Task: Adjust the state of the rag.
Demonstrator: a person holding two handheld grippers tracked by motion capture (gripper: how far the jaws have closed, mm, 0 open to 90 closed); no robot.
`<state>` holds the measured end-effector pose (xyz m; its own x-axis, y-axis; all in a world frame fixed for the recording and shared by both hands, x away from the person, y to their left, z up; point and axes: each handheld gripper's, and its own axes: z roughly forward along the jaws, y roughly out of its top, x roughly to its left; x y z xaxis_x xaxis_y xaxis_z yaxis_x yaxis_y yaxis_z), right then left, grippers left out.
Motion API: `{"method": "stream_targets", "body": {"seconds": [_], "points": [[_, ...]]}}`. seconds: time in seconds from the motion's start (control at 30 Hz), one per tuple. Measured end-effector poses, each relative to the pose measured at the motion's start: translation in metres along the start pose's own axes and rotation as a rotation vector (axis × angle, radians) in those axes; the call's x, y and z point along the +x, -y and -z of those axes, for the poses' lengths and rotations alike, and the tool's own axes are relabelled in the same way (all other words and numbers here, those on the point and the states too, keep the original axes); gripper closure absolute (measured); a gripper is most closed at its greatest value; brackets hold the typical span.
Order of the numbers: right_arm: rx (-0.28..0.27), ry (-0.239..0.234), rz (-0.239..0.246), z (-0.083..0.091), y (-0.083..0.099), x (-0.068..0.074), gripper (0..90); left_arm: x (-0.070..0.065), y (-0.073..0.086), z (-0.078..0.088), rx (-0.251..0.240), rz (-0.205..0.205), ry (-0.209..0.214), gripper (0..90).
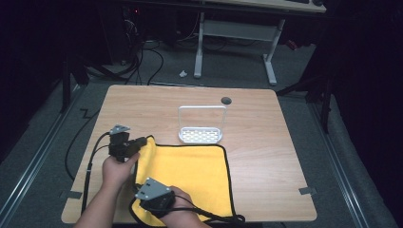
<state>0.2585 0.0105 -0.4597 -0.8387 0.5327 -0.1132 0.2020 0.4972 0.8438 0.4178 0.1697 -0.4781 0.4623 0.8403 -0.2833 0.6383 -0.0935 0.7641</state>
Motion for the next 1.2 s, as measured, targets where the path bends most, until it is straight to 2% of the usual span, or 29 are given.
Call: {"method": "stream_targets", "body": {"seconds": [0.17,0.27,0.33,0.47,0.57,0.7,0.83,0.93,1.03,1.2], "points": [[0.010,0.067,-0.031,0.035,0.024,-0.018,82.6,-0.032,-0.001,-0.021,-0.011,0.012,0.012,82.7],[0.011,0.098,-0.055,0.051,0.036,-0.027,82.5,-0.050,-0.001,-0.033,-0.019,0.001,0.002,82.7],[0.016,0.119,-0.068,0.064,0.045,-0.033,82.5,-0.064,-0.001,-0.041,-0.012,-0.024,-0.001,82.6],[0.026,0.142,-0.088,0.078,0.059,-0.040,82.4,-0.084,-0.003,-0.050,-0.022,-0.040,-0.005,82.6],[0.029,0.162,-0.109,0.088,0.070,-0.045,82.3,-0.094,-0.003,-0.057,-0.030,-0.031,-0.002,82.6],[0.044,0.187,-0.128,0.099,0.084,-0.052,82.3,-0.107,-0.003,-0.067,-0.017,-0.047,-0.002,82.5],[0.059,0.205,-0.142,0.109,0.095,-0.058,82.2,-0.121,-0.006,-0.075,-0.019,-0.059,0.021,82.5],[0.068,0.219,-0.149,0.116,0.104,-0.063,82.2,-0.134,-0.008,-0.083,0.000,-0.098,0.027,82.3],[0.074,0.234,-0.158,0.122,0.110,-0.066,81.8,-0.143,-0.010,-0.089,0.004,-0.100,0.031,82.1],[0.100,0.245,-0.181,0.128,0.125,-0.071,81.7,-0.156,-0.010,-0.100,0.026,-0.127,0.035,81.7]]}}
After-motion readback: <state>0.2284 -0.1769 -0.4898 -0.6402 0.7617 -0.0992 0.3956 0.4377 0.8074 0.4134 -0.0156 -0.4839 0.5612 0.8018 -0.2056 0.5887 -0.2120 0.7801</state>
